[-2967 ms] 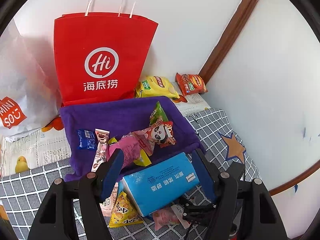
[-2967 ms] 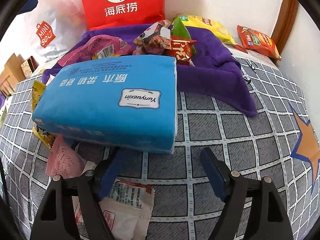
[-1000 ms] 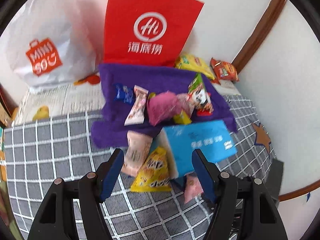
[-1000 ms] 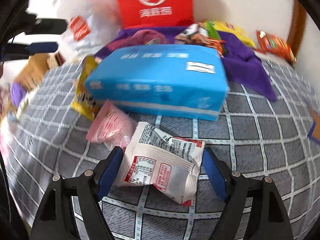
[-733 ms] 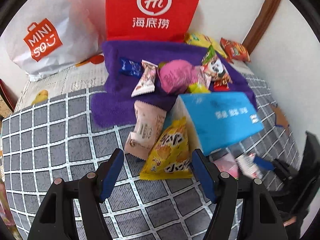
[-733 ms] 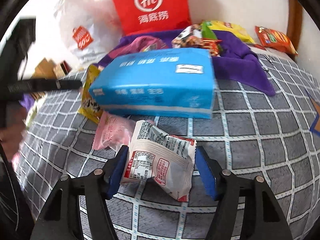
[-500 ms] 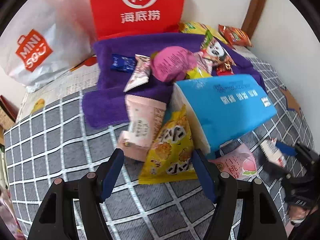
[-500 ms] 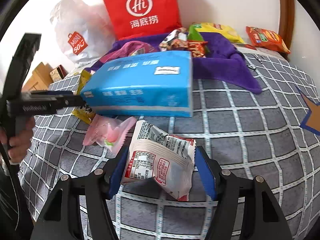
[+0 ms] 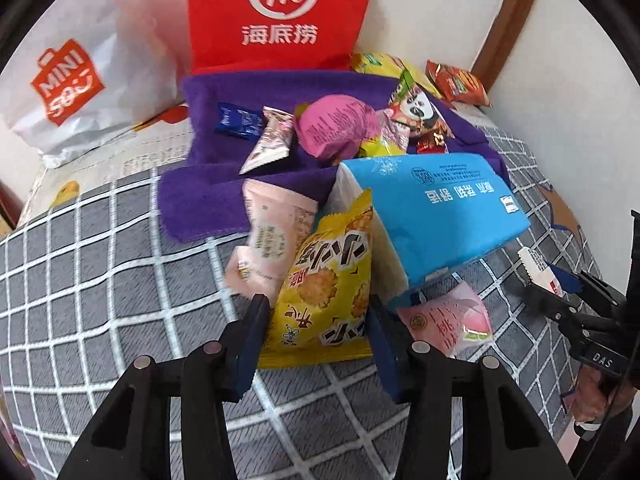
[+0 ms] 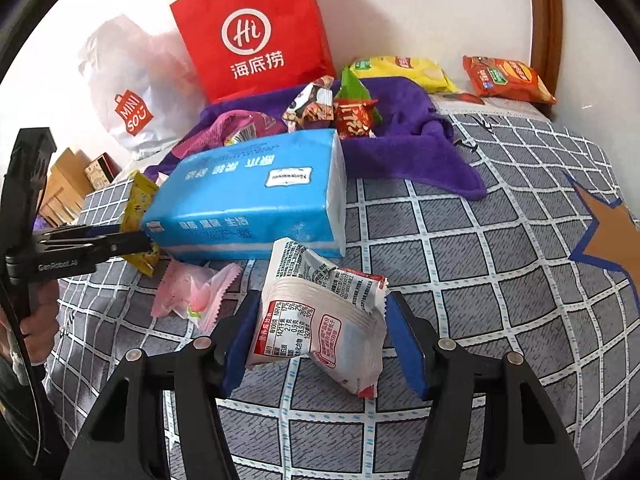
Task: Organize snacks
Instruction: 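Grasp the white wrapper with the right tool while the left tool grasps the yellow triangular bag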
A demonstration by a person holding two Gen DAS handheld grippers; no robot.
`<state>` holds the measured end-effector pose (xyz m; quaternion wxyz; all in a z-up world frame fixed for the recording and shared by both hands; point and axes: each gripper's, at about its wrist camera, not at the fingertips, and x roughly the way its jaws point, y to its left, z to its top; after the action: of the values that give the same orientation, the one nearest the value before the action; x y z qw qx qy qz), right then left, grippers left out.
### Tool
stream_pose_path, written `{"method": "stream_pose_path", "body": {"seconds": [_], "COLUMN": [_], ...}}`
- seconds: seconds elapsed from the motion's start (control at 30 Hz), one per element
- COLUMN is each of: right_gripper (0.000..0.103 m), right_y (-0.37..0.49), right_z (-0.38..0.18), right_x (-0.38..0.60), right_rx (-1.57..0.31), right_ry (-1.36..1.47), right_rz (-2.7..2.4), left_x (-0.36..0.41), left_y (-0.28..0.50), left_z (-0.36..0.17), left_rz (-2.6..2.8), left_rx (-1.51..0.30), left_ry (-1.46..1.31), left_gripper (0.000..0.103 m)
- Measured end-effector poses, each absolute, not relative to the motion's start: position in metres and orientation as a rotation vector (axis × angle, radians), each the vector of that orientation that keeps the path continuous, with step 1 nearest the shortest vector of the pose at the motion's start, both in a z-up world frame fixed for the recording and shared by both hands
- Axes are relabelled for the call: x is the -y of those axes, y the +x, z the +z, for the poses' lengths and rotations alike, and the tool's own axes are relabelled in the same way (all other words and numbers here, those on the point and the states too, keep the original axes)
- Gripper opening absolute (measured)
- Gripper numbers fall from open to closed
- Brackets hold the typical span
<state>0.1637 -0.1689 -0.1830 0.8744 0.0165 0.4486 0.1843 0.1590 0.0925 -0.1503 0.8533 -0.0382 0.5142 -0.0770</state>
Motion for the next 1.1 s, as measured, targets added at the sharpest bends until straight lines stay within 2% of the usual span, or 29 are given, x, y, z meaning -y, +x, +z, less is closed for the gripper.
{"method": "stream_pose_path", "body": {"seconds": [0.37,0.5,0.6,0.67,0.7,0.9,0.93,1.0,1.07,1.1], "right_gripper": [0.061,0.06,0.056,0.036,0.032,0.031,0.033,0.045,0.063,0.065], "right_y": [0.148,0.143,0.142,0.142,0.142,0.142,0.142,0.141,0.141,0.142], "right_z": [-0.156,-0.145,-0.14,-0.139,-0.139,-0.156,-0.16,-0.167,-0.171,-0.174], "right_x": [0.163,0.16,0.159,0.158,0.157,0.153,0.152,0.153,0.153,0.153], "right_rx": [-0.888,-0.867,-0.863,-0.874,-0.883,-0.932,-0.944,-0.955,-0.944,-0.94], "right_ry": [0.042,0.036,0.033,0.037,0.036,0.006,0.003,0.006,-0.001,-0.005], "right_rz": [0.413,0.419,0.422,0.436,0.437,0.434,0.441,0.458,0.441,0.432], "left_x": [-0.099,-0.096,-0.094,-0.095,-0.095,-0.11,-0.111,-0.111,-0.109,-0.108], "left_y": [0.127,0.119,0.117,0.115,0.115,0.113,0.113,0.113,0.114,0.116], "left_z": [-0.121,-0.108,-0.104,-0.106,-0.108,-0.125,-0.128,-0.132,-0.138,-0.142], "left_rz": [-0.167,-0.181,-0.183,-0.181,-0.179,-0.154,-0.153,-0.154,-0.156,-0.153], "left_rx": [-1.032,-1.008,-1.0,-1.01,-1.015,-1.053,-1.064,-1.071,-1.082,-1.089], "left_ry": [-0.108,-0.115,-0.118,-0.123,-0.126,-0.198,-0.202,-0.205,-0.203,-0.198], "left_gripper": [0.046,0.042,0.039,0.039,0.039,0.04,0.043,0.048,0.055,0.056]}}
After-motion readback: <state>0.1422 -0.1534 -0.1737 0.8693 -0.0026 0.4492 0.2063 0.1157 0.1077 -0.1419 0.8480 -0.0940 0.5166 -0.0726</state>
